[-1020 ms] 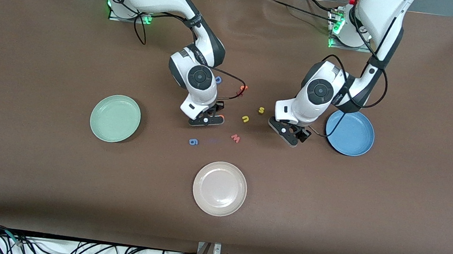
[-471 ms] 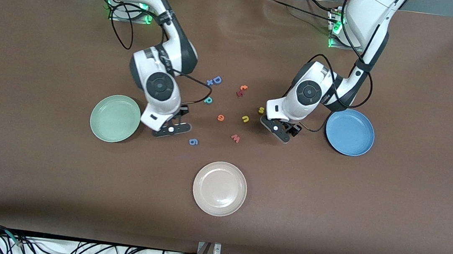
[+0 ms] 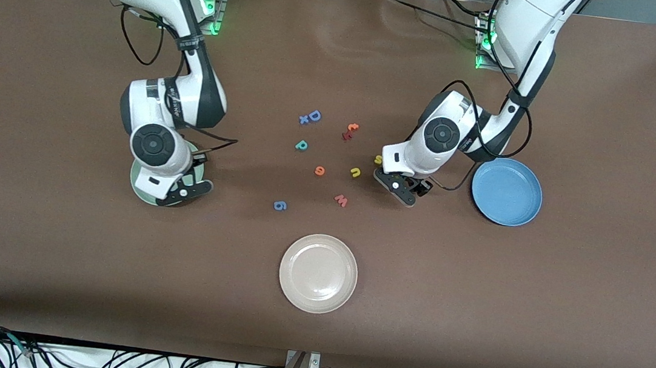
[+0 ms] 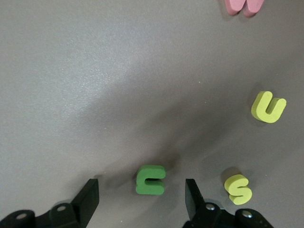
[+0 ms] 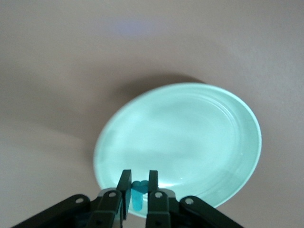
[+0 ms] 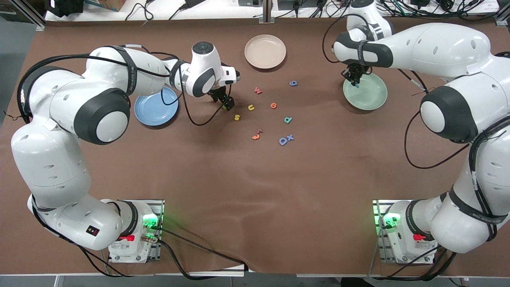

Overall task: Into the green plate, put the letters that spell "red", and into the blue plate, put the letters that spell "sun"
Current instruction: 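Drop the teal letter onto the green plate with the right gripper, then carry the green letter with the left gripper while the right gripper grasps orange 6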

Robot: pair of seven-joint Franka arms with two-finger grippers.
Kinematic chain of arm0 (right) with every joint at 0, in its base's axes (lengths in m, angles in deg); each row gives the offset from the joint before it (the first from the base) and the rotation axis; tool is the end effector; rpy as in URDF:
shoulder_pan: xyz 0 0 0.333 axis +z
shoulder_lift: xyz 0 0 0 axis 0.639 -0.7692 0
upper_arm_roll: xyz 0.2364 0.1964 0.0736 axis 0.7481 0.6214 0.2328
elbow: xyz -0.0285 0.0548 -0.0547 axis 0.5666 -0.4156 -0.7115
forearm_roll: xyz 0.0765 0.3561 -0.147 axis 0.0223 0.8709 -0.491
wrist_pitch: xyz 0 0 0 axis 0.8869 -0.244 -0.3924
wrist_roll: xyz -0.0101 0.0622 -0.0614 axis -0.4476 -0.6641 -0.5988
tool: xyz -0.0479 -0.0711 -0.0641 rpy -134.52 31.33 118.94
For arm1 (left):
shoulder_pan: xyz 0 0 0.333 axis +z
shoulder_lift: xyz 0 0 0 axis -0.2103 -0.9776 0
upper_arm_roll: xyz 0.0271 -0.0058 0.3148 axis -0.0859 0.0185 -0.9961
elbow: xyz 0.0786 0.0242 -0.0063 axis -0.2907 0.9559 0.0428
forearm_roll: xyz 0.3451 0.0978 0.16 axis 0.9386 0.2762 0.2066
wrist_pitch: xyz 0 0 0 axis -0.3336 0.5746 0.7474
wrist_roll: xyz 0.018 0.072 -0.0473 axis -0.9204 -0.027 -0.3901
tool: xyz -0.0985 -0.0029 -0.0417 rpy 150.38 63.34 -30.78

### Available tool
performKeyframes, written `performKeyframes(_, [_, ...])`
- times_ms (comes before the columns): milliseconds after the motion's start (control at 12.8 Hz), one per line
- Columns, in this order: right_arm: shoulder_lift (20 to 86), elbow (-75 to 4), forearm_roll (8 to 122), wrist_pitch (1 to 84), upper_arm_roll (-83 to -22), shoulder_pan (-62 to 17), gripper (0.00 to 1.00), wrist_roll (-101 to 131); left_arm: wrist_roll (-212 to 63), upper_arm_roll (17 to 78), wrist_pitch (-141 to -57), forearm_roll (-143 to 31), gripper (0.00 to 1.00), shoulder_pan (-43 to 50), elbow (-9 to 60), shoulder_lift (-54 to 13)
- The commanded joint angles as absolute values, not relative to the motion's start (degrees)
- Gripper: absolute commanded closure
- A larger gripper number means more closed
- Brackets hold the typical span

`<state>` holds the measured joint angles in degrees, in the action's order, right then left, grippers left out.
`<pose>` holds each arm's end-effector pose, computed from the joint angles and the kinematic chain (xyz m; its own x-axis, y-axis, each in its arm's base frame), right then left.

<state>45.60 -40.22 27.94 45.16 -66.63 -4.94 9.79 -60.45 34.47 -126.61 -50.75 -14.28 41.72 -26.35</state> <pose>0.5951 0.1737 0.2391 0.8627 0.4165 -0.2868 0.4644 -0.8769 0.1235 0.5094 -0.3139 0.1747 0.8087 -0.5874 -0.0305 -0.5833 -0.8076 0.0862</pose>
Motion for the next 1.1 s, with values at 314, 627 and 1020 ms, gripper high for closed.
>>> performKeyframes(314, [46.66, -51.30, 28.16, 57.29, -67.06, -6.06, 0.61, 8.22, -61.17, 33.81, -129.29, -52.57, 0.23, -16.25, 40.77, -28.27])
performKeyframes(627, [47.45, -48.85, 28.16, 53.96, -66.62, -5.88, 0.00, 9.01, -61.08, 33.81, -129.38, -51.96, 0.27, -16.25, 40.95, -28.27])
performKeyframes(1020, [47.54, -38.83, 28.33, 41.82, -62.05, -3.25, 0.00, 24.26, -60.29, 33.72, -132.18, -46.62, 0.34, -16.25, 41.30, -29.14])
